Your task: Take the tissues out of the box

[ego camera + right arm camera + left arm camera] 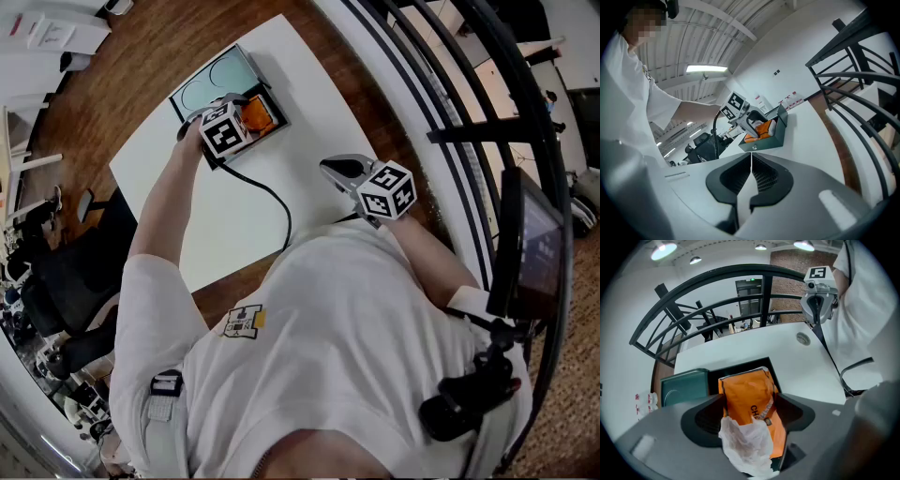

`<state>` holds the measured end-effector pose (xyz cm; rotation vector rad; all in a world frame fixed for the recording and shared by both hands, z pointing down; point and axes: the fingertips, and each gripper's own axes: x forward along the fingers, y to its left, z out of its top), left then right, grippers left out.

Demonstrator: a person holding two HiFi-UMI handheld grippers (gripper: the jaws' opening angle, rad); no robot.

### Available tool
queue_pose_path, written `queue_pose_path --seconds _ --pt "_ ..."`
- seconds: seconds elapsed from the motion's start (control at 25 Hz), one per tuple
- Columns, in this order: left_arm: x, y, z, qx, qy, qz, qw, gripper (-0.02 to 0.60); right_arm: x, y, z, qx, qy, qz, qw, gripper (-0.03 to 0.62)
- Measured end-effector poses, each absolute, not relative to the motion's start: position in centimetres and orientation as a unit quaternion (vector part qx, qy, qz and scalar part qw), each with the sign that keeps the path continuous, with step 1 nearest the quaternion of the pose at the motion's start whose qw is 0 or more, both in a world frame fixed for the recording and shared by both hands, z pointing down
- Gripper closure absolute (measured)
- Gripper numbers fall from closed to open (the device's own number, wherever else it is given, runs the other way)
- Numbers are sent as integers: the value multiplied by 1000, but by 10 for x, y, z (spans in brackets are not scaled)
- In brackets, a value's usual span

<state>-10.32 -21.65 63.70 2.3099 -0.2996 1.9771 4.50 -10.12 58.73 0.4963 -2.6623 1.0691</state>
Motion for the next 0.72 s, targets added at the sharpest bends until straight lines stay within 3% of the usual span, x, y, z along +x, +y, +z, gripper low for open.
queue_pose_path --seconds 0.44,0.52,0.72 --pt "-99 -215 645 759 -80 643 55 236 46 -113 593 168 -909 359 124 588" --pt "-99 -217 643 760 -83 643 50 182 48 -114 596 168 -909 360 125 588" --pt "-102 -212 649 749 -62 657 62 156 48 -117 594 166 -909 361 128 588"
